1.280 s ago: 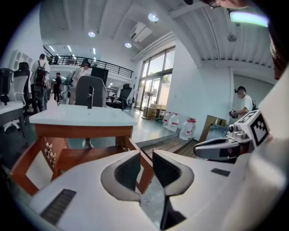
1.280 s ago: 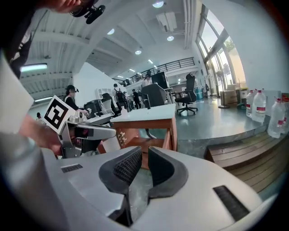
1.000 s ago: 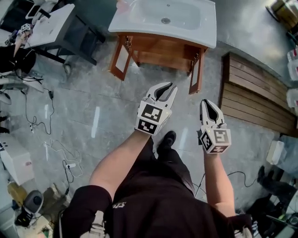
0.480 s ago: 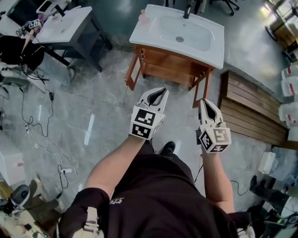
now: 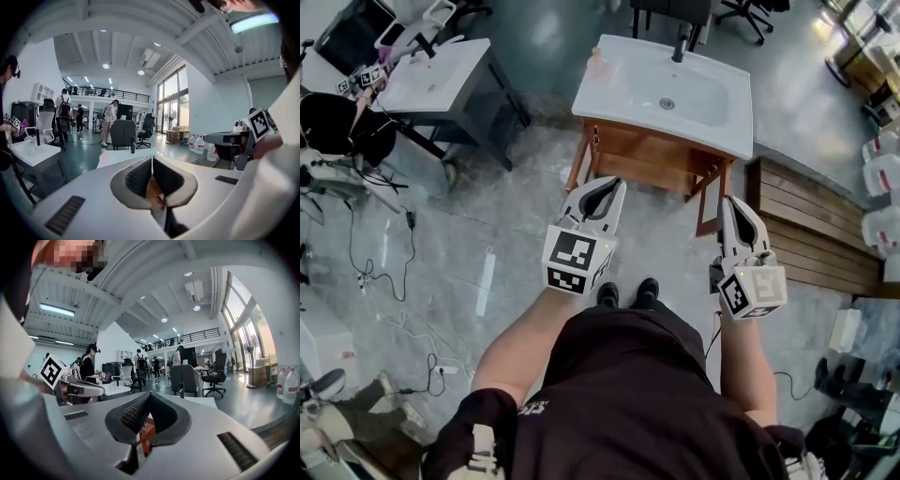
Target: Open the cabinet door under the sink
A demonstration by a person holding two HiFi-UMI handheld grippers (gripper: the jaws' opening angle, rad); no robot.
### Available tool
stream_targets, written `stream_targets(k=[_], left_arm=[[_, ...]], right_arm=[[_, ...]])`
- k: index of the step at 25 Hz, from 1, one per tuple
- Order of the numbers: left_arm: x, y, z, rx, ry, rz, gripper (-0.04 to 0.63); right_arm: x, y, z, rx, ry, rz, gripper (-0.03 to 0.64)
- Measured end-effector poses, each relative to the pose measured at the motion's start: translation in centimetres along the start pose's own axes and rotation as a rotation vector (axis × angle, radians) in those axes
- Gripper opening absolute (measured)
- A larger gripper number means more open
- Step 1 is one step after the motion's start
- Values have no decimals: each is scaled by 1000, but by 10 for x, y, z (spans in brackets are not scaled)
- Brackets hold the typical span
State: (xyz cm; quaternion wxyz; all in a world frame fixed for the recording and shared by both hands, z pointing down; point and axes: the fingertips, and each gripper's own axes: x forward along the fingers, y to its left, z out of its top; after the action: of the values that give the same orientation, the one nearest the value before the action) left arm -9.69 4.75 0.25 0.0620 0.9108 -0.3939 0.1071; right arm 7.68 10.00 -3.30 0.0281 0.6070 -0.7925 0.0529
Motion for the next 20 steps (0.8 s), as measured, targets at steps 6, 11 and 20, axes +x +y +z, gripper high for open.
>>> stream_targets(k=[6, 11, 20], left_arm=[[6, 9, 34, -15, -27, 46, 21], [19, -4, 50, -15, -36, 76, 20], [21, -22, 47, -17, -23, 105, 20]], right_arm=[[2, -20, 27, 7, -42, 35, 12], [0, -39, 35, 10, -54, 96, 12], [-7, -51, 21, -2, -26, 142, 11]])
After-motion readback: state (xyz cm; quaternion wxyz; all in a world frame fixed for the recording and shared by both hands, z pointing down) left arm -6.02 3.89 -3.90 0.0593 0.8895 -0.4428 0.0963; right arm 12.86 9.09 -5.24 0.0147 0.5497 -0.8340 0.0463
